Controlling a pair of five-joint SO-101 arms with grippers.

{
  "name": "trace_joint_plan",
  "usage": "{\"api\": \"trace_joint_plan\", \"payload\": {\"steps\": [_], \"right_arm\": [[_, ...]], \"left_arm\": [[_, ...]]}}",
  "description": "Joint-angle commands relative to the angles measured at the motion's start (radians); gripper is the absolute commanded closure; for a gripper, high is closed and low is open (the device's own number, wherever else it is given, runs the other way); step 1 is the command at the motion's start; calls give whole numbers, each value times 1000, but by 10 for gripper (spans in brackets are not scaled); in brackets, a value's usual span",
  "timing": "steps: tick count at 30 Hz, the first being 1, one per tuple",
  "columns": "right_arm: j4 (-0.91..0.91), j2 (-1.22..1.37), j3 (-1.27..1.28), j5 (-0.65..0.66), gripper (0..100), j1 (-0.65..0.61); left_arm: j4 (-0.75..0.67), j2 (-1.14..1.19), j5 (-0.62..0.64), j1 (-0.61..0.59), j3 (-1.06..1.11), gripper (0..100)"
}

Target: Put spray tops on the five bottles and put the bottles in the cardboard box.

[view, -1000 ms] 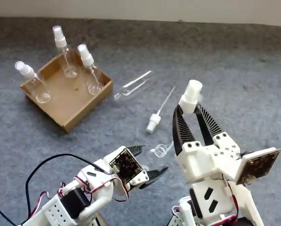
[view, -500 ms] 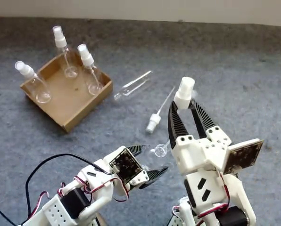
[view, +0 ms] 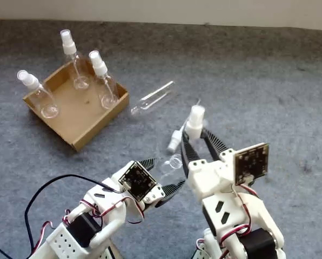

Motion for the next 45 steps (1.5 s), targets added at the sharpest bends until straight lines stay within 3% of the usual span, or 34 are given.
{"api": "trace_joint_plan", "payload": {"steps": [1, 8, 16, 24, 27, 32, 36, 45], "right_arm": [[39, -4, -15, 20, 950, -59], [124, -5, -27, 20, 943, -67], [228, -5, -127, 17, 724, -68], [225, 1, -305, 15, 721, -56], [225, 4, -309, 15, 755, 41], [102, -2, -206, 21, 998, 205], [-35, 4, -94, 21, 976, 294], [-266, -2, 225, 21, 981, 305]], "left_arm": [[-23, -15, 11, -25, 19, 839], [-23, -15, 11, -28, 19, 839], [-23, -15, 11, -28, 21, 839], [-23, -15, 11, -28, 21, 839], [-23, -15, 11, -28, 21, 839], [-25, -15, 11, -28, 19, 839], [-25, -16, 11, -28, 16, 839], [-25, -16, 11, -28, 5, 839]]}}
